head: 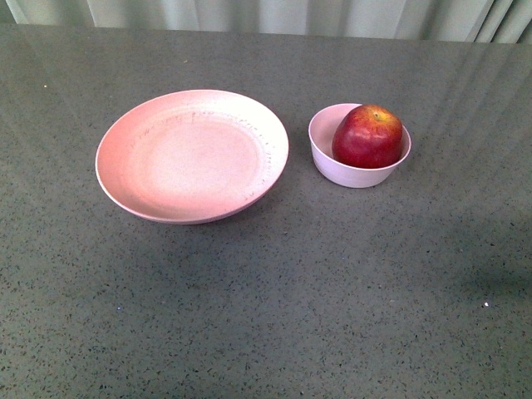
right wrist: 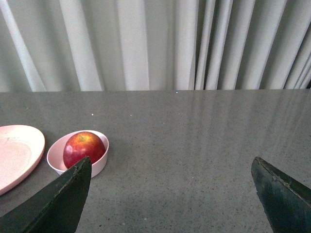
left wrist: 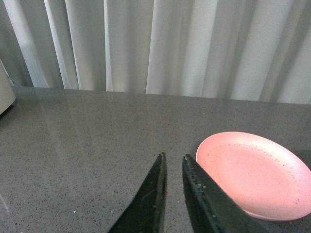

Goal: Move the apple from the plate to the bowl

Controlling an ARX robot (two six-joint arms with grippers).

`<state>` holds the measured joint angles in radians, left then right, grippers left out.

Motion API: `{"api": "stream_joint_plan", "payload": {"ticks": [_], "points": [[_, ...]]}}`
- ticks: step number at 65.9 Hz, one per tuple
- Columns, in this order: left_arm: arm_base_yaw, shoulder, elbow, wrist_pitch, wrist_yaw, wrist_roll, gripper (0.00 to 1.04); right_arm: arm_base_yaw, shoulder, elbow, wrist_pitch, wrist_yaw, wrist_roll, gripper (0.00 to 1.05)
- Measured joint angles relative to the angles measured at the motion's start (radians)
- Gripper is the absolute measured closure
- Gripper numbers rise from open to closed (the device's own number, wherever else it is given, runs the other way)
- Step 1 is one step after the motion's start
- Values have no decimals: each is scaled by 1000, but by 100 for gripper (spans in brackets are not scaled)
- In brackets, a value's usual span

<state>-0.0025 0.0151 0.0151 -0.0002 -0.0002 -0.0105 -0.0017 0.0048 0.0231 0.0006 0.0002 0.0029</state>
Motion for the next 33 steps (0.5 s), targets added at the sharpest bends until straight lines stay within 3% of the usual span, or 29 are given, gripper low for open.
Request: {"api": "stream_joint_plan", "payload": {"ticks": [28, 33], "points": [[0, 0, 0, 0, 0, 0, 8, 0, 0, 0, 0, 0, 0, 9], [0, 0, 0, 0, 0, 2, 10, 0, 0, 0, 0, 0, 0, 9]]}}
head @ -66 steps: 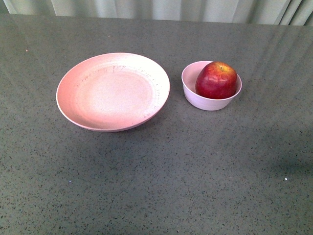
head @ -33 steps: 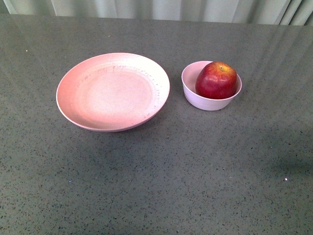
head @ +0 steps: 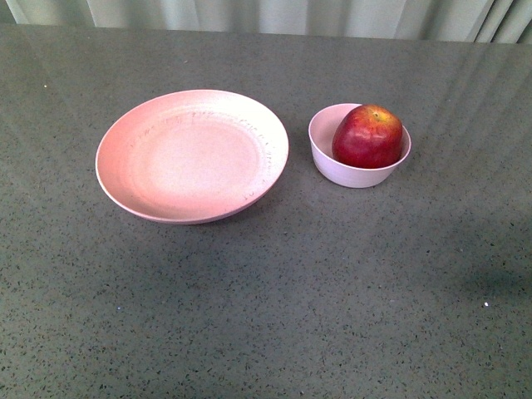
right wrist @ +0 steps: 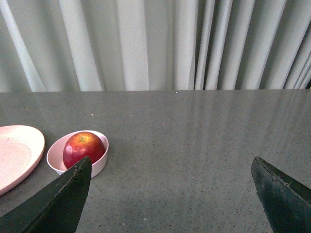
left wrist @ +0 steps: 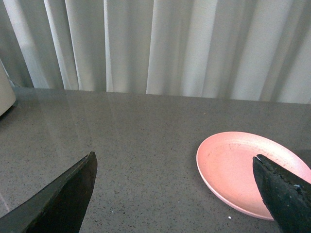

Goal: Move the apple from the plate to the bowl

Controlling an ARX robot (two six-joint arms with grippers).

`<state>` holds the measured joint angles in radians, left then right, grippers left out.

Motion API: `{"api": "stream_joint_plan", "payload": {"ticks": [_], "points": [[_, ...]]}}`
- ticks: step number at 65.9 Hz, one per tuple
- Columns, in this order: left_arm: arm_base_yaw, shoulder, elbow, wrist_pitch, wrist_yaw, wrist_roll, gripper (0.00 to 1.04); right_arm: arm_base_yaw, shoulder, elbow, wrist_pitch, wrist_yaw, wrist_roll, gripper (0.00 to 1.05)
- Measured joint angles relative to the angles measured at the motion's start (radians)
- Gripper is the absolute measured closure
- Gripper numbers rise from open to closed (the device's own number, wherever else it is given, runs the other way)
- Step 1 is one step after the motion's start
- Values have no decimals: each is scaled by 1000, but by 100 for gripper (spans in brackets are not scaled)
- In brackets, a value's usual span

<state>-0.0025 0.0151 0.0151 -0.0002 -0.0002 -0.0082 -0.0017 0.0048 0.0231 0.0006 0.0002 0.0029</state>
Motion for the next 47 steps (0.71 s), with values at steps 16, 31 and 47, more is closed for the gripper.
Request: {"api": "stream_joint_plan", "payload": {"ticks": [16, 31, 47], "points": [[0, 0, 0, 0, 0, 0, 9, 0, 0, 0, 0, 0, 0, 9], [0, 0, 0, 0, 0, 0, 9, 0, 0, 0, 0, 0, 0, 9], [0, 0, 0, 0, 0, 0, 9, 0, 0, 0, 0, 0, 0, 9]]}}
